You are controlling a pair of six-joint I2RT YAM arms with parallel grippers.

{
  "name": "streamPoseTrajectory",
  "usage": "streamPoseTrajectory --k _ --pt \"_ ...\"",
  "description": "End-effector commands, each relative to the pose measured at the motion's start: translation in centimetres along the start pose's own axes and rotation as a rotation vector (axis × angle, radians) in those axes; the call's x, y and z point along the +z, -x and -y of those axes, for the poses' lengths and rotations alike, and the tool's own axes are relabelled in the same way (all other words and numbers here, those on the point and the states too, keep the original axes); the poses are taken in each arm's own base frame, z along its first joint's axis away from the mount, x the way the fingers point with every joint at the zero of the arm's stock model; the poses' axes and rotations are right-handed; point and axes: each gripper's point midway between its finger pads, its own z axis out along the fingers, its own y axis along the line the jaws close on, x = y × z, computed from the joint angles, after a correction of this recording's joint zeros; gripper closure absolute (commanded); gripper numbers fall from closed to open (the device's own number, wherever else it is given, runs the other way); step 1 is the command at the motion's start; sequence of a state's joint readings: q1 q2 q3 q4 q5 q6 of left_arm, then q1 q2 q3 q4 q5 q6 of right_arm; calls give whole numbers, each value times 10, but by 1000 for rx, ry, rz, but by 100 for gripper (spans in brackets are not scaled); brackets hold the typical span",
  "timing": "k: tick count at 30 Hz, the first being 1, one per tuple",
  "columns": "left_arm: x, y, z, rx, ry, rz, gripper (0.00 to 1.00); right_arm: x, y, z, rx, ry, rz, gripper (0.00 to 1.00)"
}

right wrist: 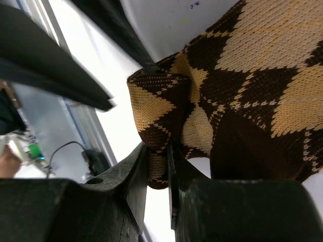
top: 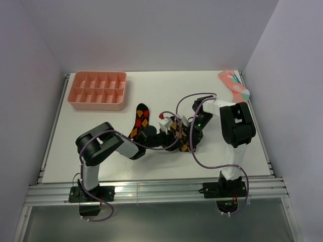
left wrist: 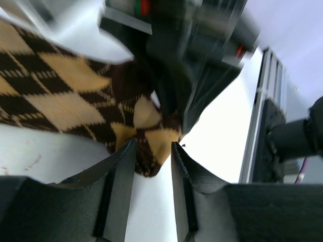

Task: Roll the socks
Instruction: Roll the sock at the center of the board.

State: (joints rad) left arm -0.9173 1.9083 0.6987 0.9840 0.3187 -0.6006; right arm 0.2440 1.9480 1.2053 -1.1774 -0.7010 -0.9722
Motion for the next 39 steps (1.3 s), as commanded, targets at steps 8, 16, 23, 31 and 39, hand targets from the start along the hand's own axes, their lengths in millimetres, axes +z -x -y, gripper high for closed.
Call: streamPoseTrajectory --k 8,16,23,31,39 --pt "18 3 11 104 -97 21 53 -7 4 -6 67 36 -42 89" --pt "21 16 9 186 -61 22 50 -3 2 -5 55 32 -64 89" --pt "30 7 16 197 -135 -25 49 0 3 -5 57 41 -70 89" --pt "32 -16 19 168 -199 -110 49 -1 5 -7 54 48 -61 89" --pt "27 -33 14 123 -206 -138 51 -1 6 -7 60 52 -57 89"
